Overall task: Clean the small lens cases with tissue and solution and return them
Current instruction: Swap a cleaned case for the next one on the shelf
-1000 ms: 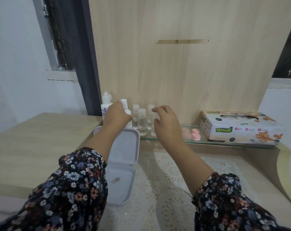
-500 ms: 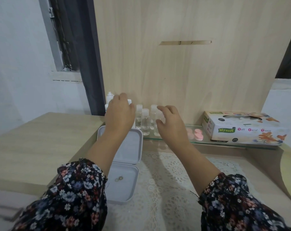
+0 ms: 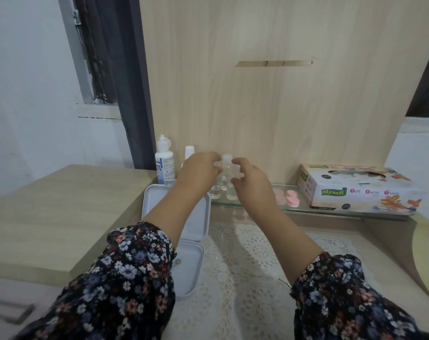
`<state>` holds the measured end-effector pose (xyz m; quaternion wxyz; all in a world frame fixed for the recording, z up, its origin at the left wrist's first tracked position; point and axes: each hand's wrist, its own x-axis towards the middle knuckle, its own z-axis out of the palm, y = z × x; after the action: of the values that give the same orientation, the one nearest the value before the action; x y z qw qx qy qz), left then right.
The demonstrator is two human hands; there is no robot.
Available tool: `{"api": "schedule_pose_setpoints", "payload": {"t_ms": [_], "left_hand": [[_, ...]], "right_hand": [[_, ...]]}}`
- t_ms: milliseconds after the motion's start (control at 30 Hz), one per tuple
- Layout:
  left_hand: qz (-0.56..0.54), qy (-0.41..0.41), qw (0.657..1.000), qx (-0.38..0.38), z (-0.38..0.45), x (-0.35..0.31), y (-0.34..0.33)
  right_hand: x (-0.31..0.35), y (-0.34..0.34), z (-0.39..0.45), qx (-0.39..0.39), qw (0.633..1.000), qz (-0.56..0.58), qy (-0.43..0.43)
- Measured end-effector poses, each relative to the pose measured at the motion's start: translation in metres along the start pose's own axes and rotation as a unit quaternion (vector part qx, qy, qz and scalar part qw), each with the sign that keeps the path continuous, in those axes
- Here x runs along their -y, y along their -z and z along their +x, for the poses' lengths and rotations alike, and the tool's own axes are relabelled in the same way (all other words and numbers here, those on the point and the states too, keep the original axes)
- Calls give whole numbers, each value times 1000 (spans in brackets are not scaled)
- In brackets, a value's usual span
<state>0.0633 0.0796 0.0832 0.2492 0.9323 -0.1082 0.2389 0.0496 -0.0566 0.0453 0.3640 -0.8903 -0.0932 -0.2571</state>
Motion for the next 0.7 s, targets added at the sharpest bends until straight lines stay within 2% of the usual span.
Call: {"api": "schedule_pose_setpoints", "payload": {"t_ms": [300,500,600,700], "left_hand": [[-14,4,1000,-3,0,-2,2],[-20,-43,989,-139,13,9,26],[79,-45,992,-85,21,13,36],[174,-53,983,5,35,14,38]], "right_hand": [[1,2,0,8,1000,8,2],[8,14,5,-24,999,20,9],[15,20,18,-20,1000,18,1],[24,20,36,40,997,39,-55]]}}
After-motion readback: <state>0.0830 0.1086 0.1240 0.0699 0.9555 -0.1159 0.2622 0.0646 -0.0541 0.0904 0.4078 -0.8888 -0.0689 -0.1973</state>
